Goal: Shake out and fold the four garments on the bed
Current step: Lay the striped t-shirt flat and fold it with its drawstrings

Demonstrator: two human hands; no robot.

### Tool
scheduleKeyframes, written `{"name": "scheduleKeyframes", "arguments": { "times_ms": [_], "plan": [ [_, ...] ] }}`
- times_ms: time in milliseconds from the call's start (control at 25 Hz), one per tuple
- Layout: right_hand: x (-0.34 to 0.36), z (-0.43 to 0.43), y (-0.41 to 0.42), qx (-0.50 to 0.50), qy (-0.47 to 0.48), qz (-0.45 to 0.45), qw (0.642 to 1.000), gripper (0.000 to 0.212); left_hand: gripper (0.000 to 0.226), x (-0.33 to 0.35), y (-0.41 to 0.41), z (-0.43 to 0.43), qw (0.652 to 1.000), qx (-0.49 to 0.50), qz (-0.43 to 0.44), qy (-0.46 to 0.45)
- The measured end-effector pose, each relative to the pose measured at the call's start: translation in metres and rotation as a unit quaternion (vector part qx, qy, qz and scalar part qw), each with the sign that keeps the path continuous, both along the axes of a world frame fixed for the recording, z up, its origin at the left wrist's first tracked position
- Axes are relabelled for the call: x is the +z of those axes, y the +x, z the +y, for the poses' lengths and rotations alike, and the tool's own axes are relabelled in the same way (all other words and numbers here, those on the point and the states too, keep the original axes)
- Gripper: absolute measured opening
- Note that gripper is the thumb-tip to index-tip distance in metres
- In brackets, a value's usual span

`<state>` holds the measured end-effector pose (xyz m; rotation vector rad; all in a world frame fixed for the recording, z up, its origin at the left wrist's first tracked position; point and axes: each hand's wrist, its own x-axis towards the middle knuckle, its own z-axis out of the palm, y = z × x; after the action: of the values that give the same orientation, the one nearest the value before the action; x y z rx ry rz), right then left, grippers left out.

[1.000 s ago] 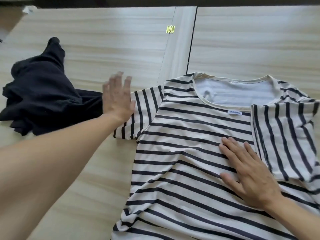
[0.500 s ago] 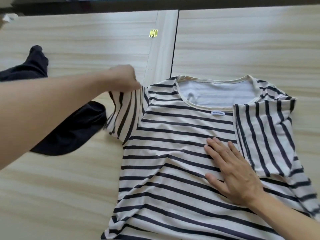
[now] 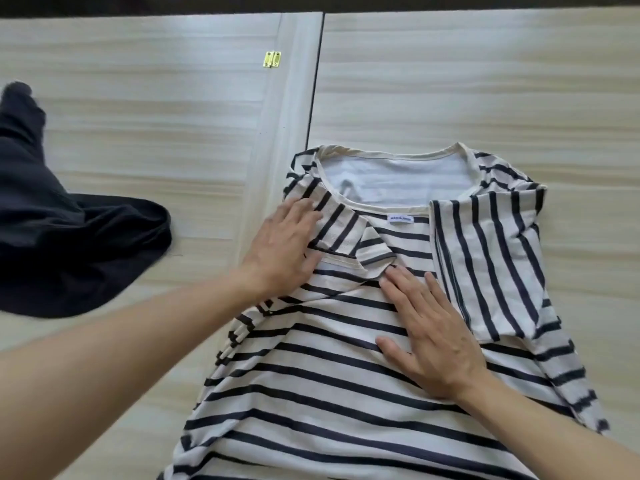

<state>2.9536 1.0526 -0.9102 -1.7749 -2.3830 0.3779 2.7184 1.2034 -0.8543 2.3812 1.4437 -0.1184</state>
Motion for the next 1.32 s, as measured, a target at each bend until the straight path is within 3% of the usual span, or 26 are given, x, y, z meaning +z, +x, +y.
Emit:
{"name": "scheduleKeyframes", "arguments": {
  "times_ms": [120, 240, 320, 400, 480, 600, 760, 920, 1080, 1200, 1320],
  "plan": [
    [-0.001, 0.0, -0.001, -0.017, 0.001, 0.002, 1.0, 0.075, 0.064, -0.009, -0.005, -0.041, 0.995, 0.034, 0.063, 0.074],
    [-0.003, -0.001, -0.001, -0.023, 0.004, 0.004, 1.0, 0.074, 0.048, 0.007, -0.004, -0.055, 0.992, 0.102, -0.071, 0.025],
    [-0.002, -0.002, 0.0, -0.027, 0.006, 0.004, 1.0, 0.073, 0.05, 0.022, 0.0, -0.056, 0.989, -0.007, -0.143, 0.025],
    [-0.003, -0.002, -0.001, -0.027, 0.013, 0.007, 1.0, 0.071, 0.057, 0.034, 0.002, -0.06, 0.968, -0.21, -0.138, -0.027],
    [-0.004, -0.001, -0.001, -0.03, 0.021, 0.014, 0.999, 0.068, 0.056, 0.036, -0.002, -0.063, 0.946, -0.295, -0.127, -0.038],
    [-0.003, 0.0, -0.002, -0.048, 0.058, 0.034, 0.997, 0.06, 0.054, 0.009, -0.013, -0.072, 0.974, -0.158, -0.112, 0.118],
    [-0.004, -0.005, 0.0, -0.038, 0.076, 0.016, 0.996, 0.05, 0.077, -0.055, -0.017, -0.107, 0.988, -0.12, 0.055, 0.079],
    [0.006, -0.022, -0.016, -0.062, 0.036, -0.013, 0.997, 0.059, 0.083, -0.037, -0.006, -0.131, 0.993, -0.069, 0.046, 0.079],
    [0.042, -0.132, -0.037, -0.127, 0.005, 0.105, 0.986, 0.06, 0.079, -0.003, -0.016, -0.232, 0.989, -0.134, -0.049, 0.049],
    [0.068, -0.243, -0.037, -0.195, -0.045, 0.152, 0.968, 0.057, 0.073, 0.011, -0.024, -0.334, 0.986, -0.152, -0.059, -0.041],
    [0.081, -0.339, -0.025, -0.377, -0.049, 0.179, 0.908, 0.057, 0.062, 0.028, -0.001, -0.413, 0.972, -0.204, -0.061, -0.1]
  ]
}}
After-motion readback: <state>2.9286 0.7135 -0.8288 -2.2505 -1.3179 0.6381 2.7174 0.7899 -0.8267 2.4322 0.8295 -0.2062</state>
